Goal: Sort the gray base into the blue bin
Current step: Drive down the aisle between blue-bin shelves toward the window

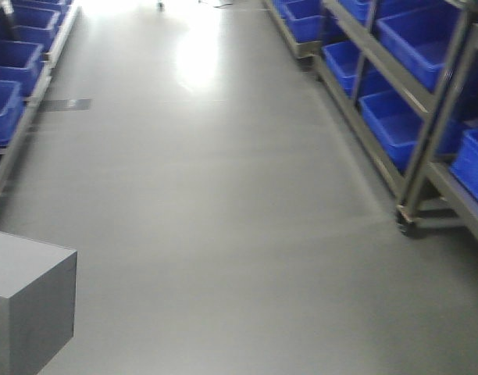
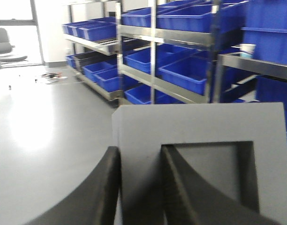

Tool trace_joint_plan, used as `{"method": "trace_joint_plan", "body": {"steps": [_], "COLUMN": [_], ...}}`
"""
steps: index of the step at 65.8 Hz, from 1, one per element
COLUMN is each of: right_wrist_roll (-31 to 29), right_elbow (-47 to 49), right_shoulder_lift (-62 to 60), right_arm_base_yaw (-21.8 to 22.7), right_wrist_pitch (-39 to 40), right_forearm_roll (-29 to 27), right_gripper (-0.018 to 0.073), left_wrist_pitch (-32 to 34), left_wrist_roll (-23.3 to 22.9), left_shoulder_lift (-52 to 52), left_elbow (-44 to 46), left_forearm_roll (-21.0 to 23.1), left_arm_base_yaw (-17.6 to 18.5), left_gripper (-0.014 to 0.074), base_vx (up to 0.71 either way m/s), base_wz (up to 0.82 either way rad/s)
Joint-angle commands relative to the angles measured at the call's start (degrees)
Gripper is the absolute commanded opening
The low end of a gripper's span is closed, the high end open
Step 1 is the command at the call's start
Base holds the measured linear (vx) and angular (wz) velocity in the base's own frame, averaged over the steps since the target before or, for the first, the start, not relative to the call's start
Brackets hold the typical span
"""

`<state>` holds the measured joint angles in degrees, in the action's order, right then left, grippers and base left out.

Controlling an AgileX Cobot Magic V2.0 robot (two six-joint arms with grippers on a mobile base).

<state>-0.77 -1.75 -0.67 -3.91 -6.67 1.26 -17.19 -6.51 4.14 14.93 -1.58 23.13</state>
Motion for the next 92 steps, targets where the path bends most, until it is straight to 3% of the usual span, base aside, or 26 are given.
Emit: {"method": "trace_joint_plan", "body": {"steps": [1, 34, 92], "right_wrist_roll": [-0.3, -0.3, -0.3], "right_elbow": [-0.8, -0.8, -0.8], "right_shoulder_lift": [-0.7, -0.7, -0.7], "right_arm_base_yaw": [0.3, 0.3, 0.3], "right_wrist_pitch": [4.5, 4.5, 4.5], "right_forearm_roll": [0.6, 0.6, 0.6], "right_gripper": [-0.0009, -0.0009, -0.0009], "left_wrist_pitch": [6.2, 6.2, 6.2], "left_wrist_roll": [-0.4, -0.4, -0.4], "left_shoulder_lift": [0.5, 0.5, 0.5], "left_elbow": [1.7, 1.7, 1.7], "left_forearm_roll": [0.3, 0.3, 0.3], "left_arm_base_yaw": [0.4, 0.4, 0.4], "left_gripper": [-0.0006, -0.0006, -0.0006], "base_vx": [0.16, 0.13, 0.18], "base_wz": [0.61, 0.35, -0.08]}}
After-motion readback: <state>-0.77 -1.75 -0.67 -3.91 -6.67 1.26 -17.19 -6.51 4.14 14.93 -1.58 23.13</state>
